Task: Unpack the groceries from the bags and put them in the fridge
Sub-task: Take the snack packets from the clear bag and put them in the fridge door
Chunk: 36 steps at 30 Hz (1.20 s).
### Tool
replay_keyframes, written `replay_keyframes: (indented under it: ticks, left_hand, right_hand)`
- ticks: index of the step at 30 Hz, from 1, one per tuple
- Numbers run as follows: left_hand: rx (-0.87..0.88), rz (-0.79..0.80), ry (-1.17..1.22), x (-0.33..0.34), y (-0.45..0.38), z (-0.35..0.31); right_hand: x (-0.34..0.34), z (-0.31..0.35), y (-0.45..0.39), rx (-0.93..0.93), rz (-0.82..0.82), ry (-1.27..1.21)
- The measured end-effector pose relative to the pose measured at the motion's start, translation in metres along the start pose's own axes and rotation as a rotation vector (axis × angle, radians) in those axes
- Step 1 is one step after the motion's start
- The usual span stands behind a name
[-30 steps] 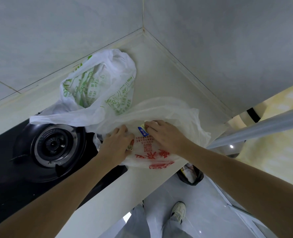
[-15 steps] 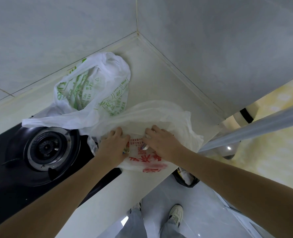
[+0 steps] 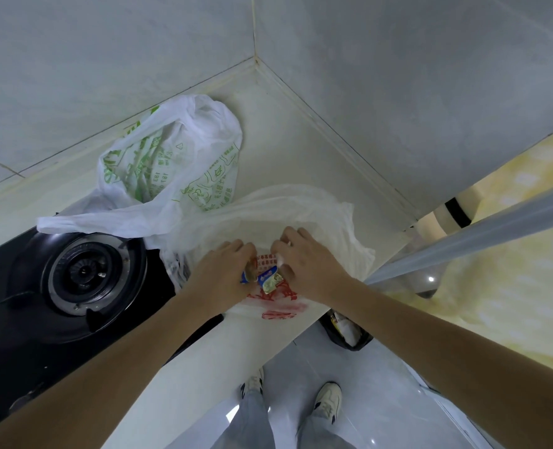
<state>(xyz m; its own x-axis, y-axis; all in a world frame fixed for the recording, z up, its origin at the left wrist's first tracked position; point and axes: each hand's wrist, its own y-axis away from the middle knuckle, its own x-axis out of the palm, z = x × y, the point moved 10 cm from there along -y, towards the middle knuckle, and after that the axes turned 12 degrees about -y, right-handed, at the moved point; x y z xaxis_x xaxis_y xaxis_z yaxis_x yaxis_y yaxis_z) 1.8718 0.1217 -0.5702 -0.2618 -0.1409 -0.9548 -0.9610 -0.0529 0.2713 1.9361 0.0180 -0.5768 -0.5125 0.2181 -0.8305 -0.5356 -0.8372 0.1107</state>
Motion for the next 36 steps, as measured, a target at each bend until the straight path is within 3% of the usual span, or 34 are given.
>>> replay_keyframes:
  ticks: [9,21,25,31,36]
  left_hand:
    - [-0.049,0.048,0.151,0.033,-0.020,-0.034]
    - [-0.206,0.195,0.245,0.054,-0.030,-0.027]
    - [-0.225,0.178,0.279,0.050,-0.025,-0.025]
    - [-0.234,0.076,0.365,-0.014,-0.014,-0.011]
    - [-0.075,-0.038,0.433,-0.125,-0.002,-0.029]
  right_hand:
    - [0.017,-0.016,0.017,0.147,0.117,0.003]
    - [0.012,-0.035,0.012,0.253,0.159,-0.064]
    - [0.004,-0.041,0.014,0.277,0.122,-0.158]
    - [-0.039,-0.017,0.022,0.236,0.003,-0.238]
    - [-0.138,0.029,0.053,0.227,-0.209,-0.363]
